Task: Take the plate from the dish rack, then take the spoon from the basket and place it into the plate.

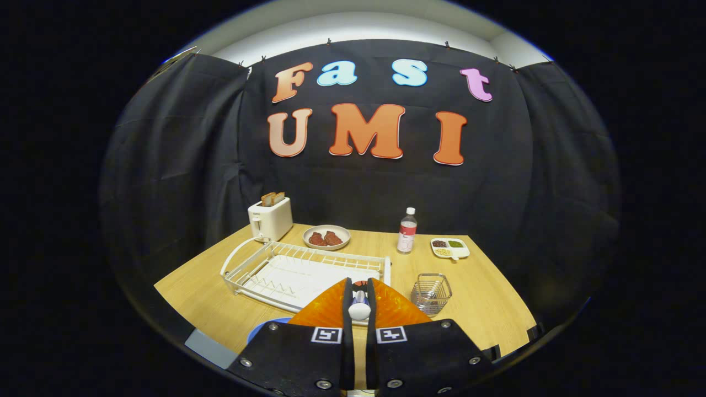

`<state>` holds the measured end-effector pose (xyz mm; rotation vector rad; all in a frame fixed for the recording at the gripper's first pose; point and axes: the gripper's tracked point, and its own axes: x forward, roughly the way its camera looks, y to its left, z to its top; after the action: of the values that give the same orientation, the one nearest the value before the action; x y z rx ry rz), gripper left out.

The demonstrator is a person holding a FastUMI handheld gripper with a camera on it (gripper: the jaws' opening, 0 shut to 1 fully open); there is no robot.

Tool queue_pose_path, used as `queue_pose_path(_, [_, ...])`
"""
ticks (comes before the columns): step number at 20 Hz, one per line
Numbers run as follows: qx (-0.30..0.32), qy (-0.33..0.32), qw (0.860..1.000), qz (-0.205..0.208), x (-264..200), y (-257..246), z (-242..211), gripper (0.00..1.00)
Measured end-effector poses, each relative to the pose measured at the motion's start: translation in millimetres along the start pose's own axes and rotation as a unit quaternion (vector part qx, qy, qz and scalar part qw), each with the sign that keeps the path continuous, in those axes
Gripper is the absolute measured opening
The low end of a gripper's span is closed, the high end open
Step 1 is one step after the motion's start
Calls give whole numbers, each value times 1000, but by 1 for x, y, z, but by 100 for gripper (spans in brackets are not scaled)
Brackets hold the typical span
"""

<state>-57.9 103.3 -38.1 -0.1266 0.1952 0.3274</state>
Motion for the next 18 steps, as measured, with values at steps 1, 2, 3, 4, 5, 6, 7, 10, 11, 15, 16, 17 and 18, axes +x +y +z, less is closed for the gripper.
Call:
queue_pose_path(1, [2,3,1000,10,-3,12,-4,8])
queue_pose_path(2, [5,6,1000,19,-5,23,-7,8])
queue_pose_path(3, [9,10,1000,27,-6,32,-13,8])
queue_pose_path(4, [12,15,999,36,-6,41,-19,8])
queue_pose_path(5, [14,20,999,44,-6,50,-25,8])
queue_pose_path(6, [13,26,998,51,-6,57,-32,8])
queue_pose_path(7, [11,33,998,60,-6,63,-39,8])
queue_pose_path(10, [11,44,995,87,-3,81,-57,8])
queue_pose_path(11, [11,49,994,95,-3,85,-64,8])
queue_pose_path(15, [3,60,992,114,6,98,-86,8])
queue_pose_path(16, [4,62,991,119,7,100,-91,8])
queue_pose_path(17, [6,65,990,124,10,104,-97,8])
queue_pose_path(18, [8,69,989,128,13,107,-104,8])
